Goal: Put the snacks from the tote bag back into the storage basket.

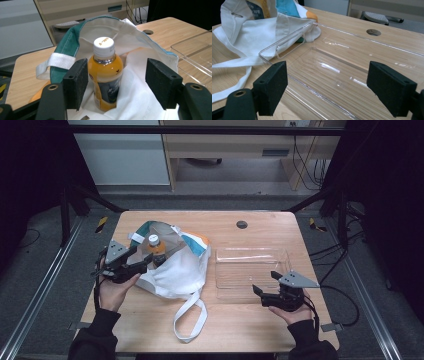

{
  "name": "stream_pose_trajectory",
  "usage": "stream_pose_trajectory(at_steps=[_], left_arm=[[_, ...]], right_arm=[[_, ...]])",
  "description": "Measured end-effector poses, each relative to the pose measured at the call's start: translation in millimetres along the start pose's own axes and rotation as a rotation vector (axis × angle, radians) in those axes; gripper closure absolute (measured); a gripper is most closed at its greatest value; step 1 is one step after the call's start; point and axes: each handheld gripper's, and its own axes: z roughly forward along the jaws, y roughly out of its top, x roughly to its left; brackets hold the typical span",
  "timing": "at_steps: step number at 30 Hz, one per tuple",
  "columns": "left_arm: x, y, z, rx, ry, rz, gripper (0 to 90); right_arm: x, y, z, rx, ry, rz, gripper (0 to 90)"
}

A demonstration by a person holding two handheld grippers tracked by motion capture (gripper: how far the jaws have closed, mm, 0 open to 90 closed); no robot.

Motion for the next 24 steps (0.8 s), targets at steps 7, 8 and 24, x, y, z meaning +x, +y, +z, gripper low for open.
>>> stream_pose_trajectory(at_steps=[7, 8, 24], left_arm=[[-0.9, 6.5, 7.9, -0.011, 0.000, -0.004, 34.6], [-0.9, 7.2, 9.3, -0.013, 0.004, 0.000, 34.6], [6.7, 9.7, 37.0, -0.003, 0.038, -0.031, 34.7]], right_arm=[[-1.6, -2.9, -4.5, 0.004, -0.003, 0.008, 17.0], [-1.6, -2.9, -4.5, 0.004, -0.003, 0.008, 17.0], [-2.8, -11.8, -12.3, 0.027, 0.003, 0.012, 16.8]])
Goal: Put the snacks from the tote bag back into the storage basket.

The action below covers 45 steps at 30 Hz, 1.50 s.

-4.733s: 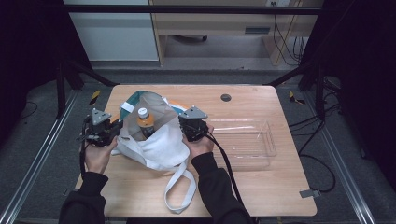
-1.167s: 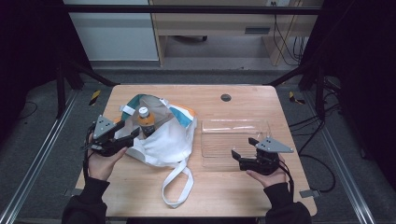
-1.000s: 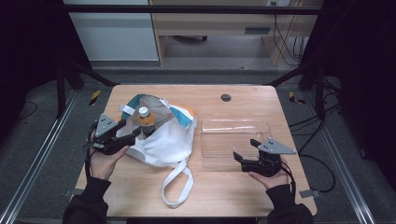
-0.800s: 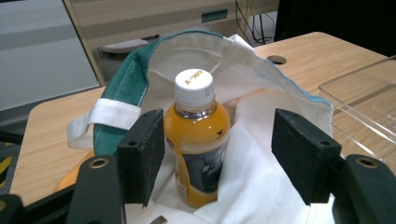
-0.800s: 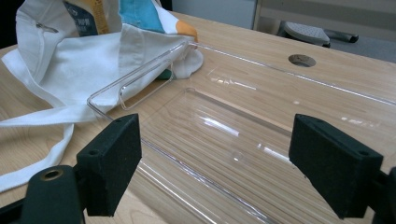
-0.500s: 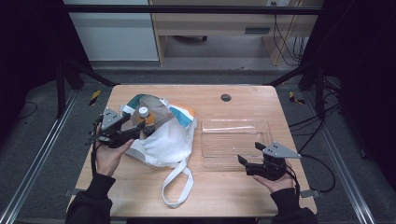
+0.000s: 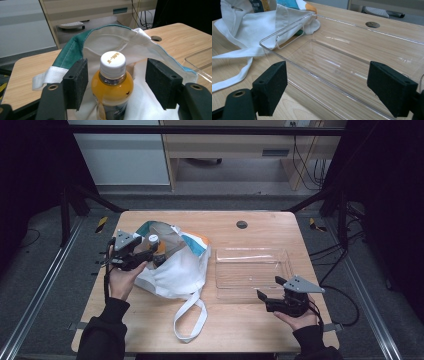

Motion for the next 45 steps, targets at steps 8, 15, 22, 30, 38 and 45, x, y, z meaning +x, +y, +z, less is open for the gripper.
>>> stream_pose_trajectory(at_steps=[8, 15, 22, 30, 38, 45], left_arm=[[-1.1, -1.2, 9.2, 0.005, 0.020, 0.010, 35.8], [-1.8, -3.0, 15.0, 0.020, 0.028, 0.025, 37.3], [-2.2, -5.1, 21.2, 0.040, 0.027, 0.038, 39.5], [-0.2, -6.1, 29.8, 0.052, 0.033, 0.021, 42.9], [-1.0, -4.6, 34.8, 0.044, 0.031, 0.006, 50.0], [-3.2, -1.8, 38.7, 0.048, 0.041, 0.015, 56.3]], right_arm=[[0.5, -2.4, -3.2, -0.001, 0.015, 0.006, 16.1], [2.2, -5.0, -5.9, -0.005, 0.023, 0.000, 15.3], [2.8, -8.0, -9.4, -0.001, 0.018, -0.001, 15.3], [3.0, -9.1, -9.7, 0.002, 0.018, -0.001, 15.3], [3.4, -9.3, -9.1, 0.006, 0.020, -0.005, 15.3], [3.9, -9.6, -8.8, 0.010, 0.028, -0.004, 15.1]])
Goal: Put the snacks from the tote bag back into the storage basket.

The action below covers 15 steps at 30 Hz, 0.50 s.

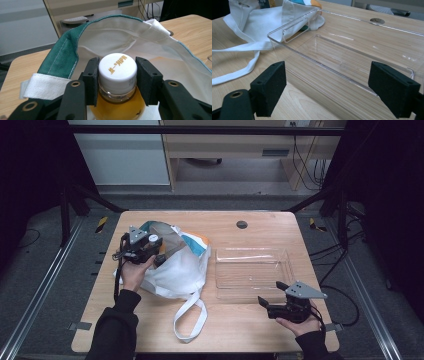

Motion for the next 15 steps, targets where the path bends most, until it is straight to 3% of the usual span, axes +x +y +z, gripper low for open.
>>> stream_pose_trajectory(at_steps=[8, 15], left_arm=[[0.8, 3.5, 0.3, 0.017, 0.002, -0.014, 58.4], [-0.2, 7.1, -0.9, 0.035, 0.029, -0.013, 58.7]], right_arm=[[0.7, 0.0, 0.2, 0.003, 0.002, 0.001, 15.0], [0.6, 0.1, 0.4, 0.006, 0.001, 0.000, 14.9]])
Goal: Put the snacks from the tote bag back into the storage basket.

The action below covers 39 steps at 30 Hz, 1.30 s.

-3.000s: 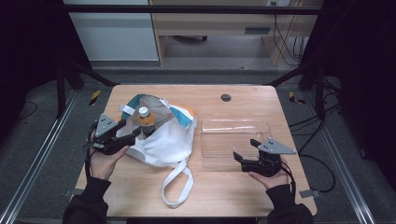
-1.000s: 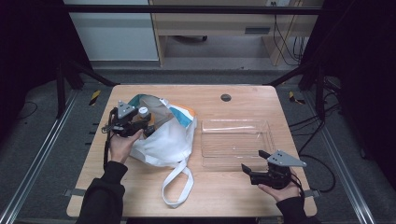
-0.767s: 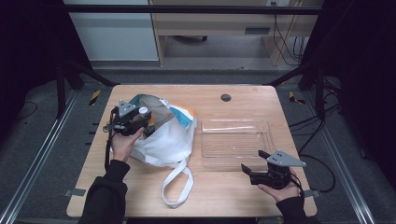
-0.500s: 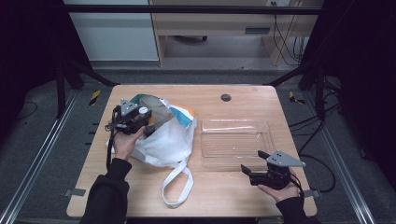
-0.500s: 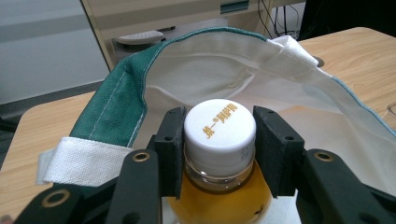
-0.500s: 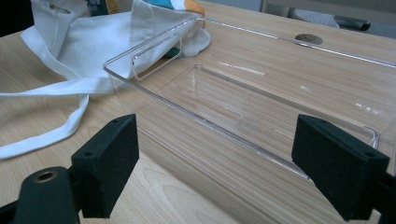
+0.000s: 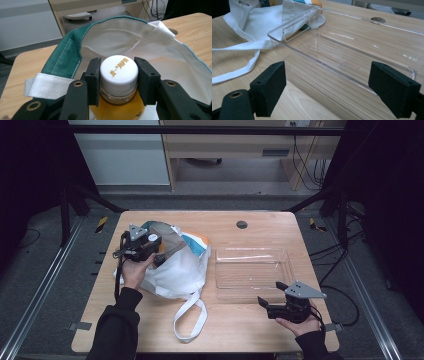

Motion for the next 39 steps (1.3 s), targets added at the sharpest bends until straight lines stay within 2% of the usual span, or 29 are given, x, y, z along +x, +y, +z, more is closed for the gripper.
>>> stream_pose_trajectory(at_steps=[5, 7, 16, 26, 39], left_arm=[[2.9, 4.6, -10.1, -0.019, -0.001, -0.006, 58.7], [3.6, 10.7, -19.0, -0.034, -0.004, -0.005, 58.8], [3.6, 27.6, -40.3, -0.064, 0.012, 0.007, 58.8], [-6.4, 44.5, -69.1, -0.102, -0.019, 0.022, 58.8], [-16.6, 52.8, -91.0, -0.137, -0.057, 0.030, 58.8]], right_arm=[[-0.4, 0.0, 0.2, 0.000, 0.001, -0.002, 14.9], [0.0, 0.2, 0.1, 0.000, 0.001, -0.001, 14.9], [0.5, 0.4, 0.1, 0.000, 0.002, -0.004, 14.7], [0.8, 0.5, -0.8, 0.000, 0.001, -0.006, 14.4], [1.6, 0.4, -2.4, -0.006, 0.000, -0.005, 14.3]])
